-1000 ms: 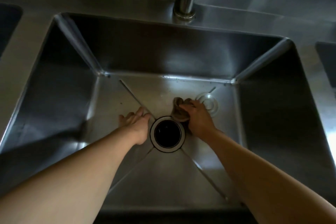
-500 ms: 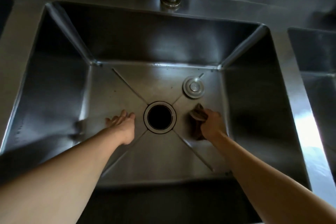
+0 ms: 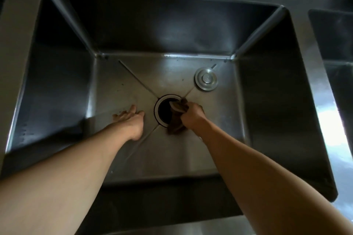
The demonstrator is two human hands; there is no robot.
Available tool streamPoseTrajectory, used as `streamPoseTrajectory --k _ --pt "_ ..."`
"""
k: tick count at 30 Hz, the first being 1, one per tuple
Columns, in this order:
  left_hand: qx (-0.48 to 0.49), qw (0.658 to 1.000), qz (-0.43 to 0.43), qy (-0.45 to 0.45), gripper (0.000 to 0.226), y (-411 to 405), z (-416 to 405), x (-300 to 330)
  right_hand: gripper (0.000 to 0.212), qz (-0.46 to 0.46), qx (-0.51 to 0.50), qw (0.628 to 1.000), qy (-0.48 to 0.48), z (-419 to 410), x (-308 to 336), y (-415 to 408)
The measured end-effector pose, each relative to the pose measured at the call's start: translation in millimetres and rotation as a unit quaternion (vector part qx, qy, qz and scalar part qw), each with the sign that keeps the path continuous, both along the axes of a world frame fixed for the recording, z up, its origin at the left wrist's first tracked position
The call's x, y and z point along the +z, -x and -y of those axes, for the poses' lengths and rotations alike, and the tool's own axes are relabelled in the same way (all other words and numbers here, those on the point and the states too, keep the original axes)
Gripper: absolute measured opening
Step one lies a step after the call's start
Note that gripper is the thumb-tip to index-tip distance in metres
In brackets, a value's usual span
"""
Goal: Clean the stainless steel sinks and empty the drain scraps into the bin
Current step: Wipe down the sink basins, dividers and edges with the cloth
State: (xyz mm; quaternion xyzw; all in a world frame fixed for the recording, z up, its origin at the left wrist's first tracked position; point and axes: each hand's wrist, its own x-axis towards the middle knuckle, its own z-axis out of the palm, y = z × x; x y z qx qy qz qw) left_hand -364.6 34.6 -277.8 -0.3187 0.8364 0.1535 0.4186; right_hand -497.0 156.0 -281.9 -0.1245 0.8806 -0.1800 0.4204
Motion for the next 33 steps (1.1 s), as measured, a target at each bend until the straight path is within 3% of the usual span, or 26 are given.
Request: streamPoseTrajectory --k 4,9,16,22,33 --pt "-0.007 0.999 -0.032 -0.022 0.05 -4.0 2.8 4.4 0.04 -0.015 -0.045 0.998 0.049 -3.9 31.3 14.7" --pt "-0.004 0.998 -0.067 -0.017 0.069 -1.1 0.0 31.2 0.043 -0.028 -0.026 0.999 0.037 -13.5 71.1 28.4" --pt "-0.012 0.994 -0.105 -0.008 0.072 -1.3 4.2 80.8 0.049 -0.034 -0.02 0.998 0.038 -20.0 115.9 13.8" --pt "0.005 0.99 -0.14 0.003 0.067 -19.5 13.9 122.5 0.043 -0.039 -0.012 0.997 0.058 -16.1 148.2 -4.8" --pt "0.096 0.971 -0.212 0.058 0.069 -81.5 23.5 201.3 0.034 -0.084 0.046 0.993 0.074 -11.8 196.2 -30.9"
